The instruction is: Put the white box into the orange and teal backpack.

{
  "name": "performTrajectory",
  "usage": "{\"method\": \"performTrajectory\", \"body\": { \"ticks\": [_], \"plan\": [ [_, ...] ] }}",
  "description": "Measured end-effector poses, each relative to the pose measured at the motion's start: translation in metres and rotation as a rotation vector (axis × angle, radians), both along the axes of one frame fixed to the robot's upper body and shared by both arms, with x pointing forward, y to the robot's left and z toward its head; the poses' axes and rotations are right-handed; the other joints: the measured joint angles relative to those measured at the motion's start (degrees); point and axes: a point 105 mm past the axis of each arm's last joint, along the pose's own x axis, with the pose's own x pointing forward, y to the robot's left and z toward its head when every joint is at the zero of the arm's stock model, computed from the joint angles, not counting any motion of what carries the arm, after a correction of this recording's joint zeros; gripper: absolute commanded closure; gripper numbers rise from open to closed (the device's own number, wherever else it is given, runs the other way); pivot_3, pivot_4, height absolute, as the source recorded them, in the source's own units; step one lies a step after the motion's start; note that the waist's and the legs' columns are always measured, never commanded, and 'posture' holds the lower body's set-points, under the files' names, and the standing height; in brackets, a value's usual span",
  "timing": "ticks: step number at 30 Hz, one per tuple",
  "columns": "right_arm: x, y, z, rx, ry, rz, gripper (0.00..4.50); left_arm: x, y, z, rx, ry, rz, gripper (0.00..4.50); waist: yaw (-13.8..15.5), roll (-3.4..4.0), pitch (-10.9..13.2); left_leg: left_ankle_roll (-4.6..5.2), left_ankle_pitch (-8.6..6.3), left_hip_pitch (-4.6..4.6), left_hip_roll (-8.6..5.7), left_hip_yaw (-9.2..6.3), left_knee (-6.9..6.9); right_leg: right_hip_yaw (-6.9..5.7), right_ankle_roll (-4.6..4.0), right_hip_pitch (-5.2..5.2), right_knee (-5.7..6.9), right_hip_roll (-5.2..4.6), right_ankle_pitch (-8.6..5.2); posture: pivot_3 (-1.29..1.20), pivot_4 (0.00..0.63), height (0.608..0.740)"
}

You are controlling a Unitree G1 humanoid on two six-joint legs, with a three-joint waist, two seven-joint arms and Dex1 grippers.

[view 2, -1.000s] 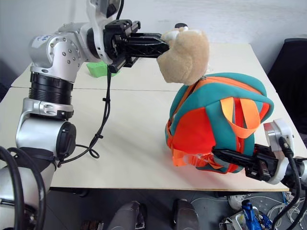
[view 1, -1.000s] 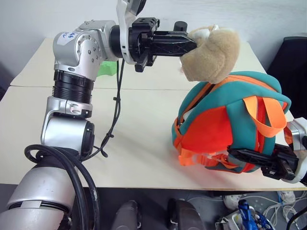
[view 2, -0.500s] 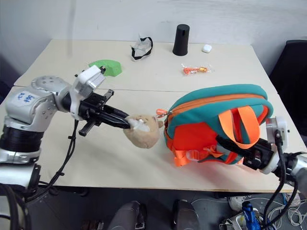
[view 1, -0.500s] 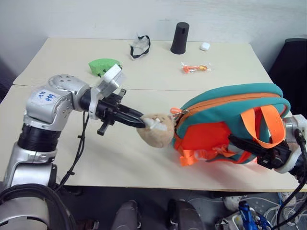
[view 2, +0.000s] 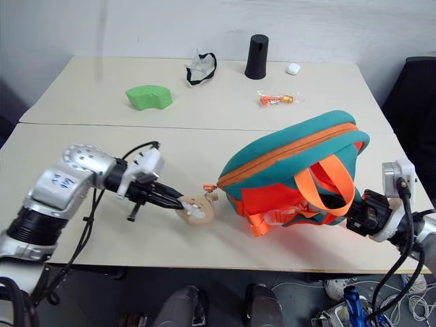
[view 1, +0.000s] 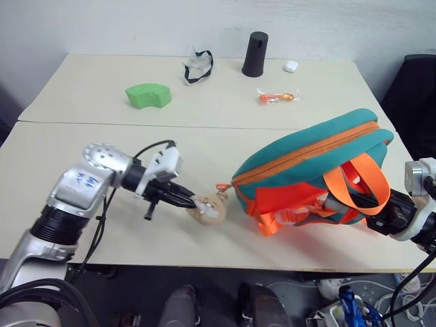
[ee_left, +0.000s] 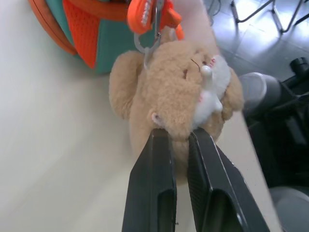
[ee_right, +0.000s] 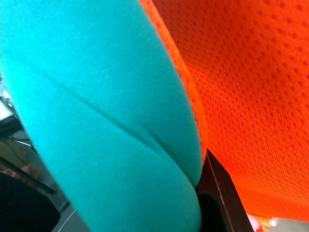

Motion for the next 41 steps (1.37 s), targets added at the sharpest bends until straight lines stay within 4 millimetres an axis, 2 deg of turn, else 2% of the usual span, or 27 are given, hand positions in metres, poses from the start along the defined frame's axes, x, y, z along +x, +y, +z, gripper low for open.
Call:
{"method": "performTrajectory", "body": {
  "ticks": [3,7,15,18,23,28,29,33,37,41],
  "plan": [
    [-0.002,0.001,0.001,0.000,0.005,0.018,4.50,0.006,-0.018,-0.016,-0.016,-0.021,0.008,4.39,0.0,0.00,0.0,0.02,-0.01,0.00,-0.01,0.00,0.02,0.00,0.01,0.01,0.00,-0.01,0.01,0.00,0.150,0.740],
    [-0.004,0.002,0.000,0.001,0.007,0.031,4.50,0.013,-0.035,-0.014,-0.095,0.000,0.034,4.39,0.0,0.00,0.0,0.02,-0.01,-0.01,0.01,0.00,0.02,-0.01,0.01,0.00,0.02,0.00,0.01,0.00,0.150,0.740],
    [-0.006,0.006,0.003,0.000,-0.003,0.052,4.50,0.020,-0.039,-0.013,-0.101,-0.036,0.026,4.39,0.0,0.00,0.0,0.02,-0.01,0.00,-0.01,0.00,0.02,-0.03,0.02,0.01,0.01,-0.02,0.01,0.00,0.150,0.740],
    [-0.008,0.004,-0.001,-0.093,-0.001,0.041,3.53,0.019,-0.038,-0.008,-0.150,0.005,0.035,3.50,0.1,0.00,0.0,0.04,-0.02,-0.05,-0.02,-0.02,0.02,-0.04,0.02,-0.01,-0.01,-0.07,0.01,0.00,0.150,0.740],
    [-0.011,-0.012,-0.015,-0.357,-0.018,0.002,1.71,0.012,-0.012,0.010,-0.207,0.118,0.083,1.84,-0.1,0.00,0.0,0.02,-0.02,-0.04,-0.01,-0.01,0.02,-0.07,0.02,-0.02,-0.01,0.04,0.01,0.00,0.150,0.740],
    [-0.021,-0.043,-0.001,-0.459,-0.007,-0.012,0.00,-0.002,0.018,0.032,-0.194,0.147,0.082,0.24,-0.1,0.02,0.0,0.01,-0.02,-0.01,-0.01,0.01,0.00,-0.05,0.01,-0.01,-0.03,0.07,0.01,0.00,0.150,0.740],
    [-0.026,-0.051,0.003,-0.480,0.012,-0.008,0.00,-0.004,0.028,0.034,-0.185,0.156,0.096,0.03,-0.1,0.02,0.0,0.01,-0.02,-0.01,0.01,0.00,0.00,-0.06,0.01,0.01,-0.06,0.07,0.00,0.00,0.150,0.740],
    [-0.042,-0.075,0.027,-0.495,0.039,-0.009,0.00,-0.013,0.054,0.053,-0.184,0.153,0.126,0.03,-0.2,0.01,0.0,0.05,-0.06,0.00,-0.01,-0.01,0.00,-0.05,0.01,0.03,-0.08,0.00,0.00,0.00,0.150,0.740],
    [-0.055,-0.092,0.065,-0.467,0.009,-0.050,0.00,-0.026,0.078,0.087,-0.209,0.121,0.172,0.03,-0.3,0.01,0.0,-0.04,-0.13,0.00,0.11,-0.05,-0.01,-0.05,-0.03,0.03,-0.15,-0.08,-0.02,0.00,0.150,0.740],
    [-0.058,-0.097,0.082,-0.435,-0.028,-0.089,0.00,-0.033,0.085,0.111,-0.269,0.078,0.202,0.03,-0.2,0.01,0.0,-0.08,-0.15,0.01,0.12,-0.07,-0.01,-0.06,-0.07,0.04,-0.14,-0.10,-0.04,0.00,0.150,0.740]
  ]
}}
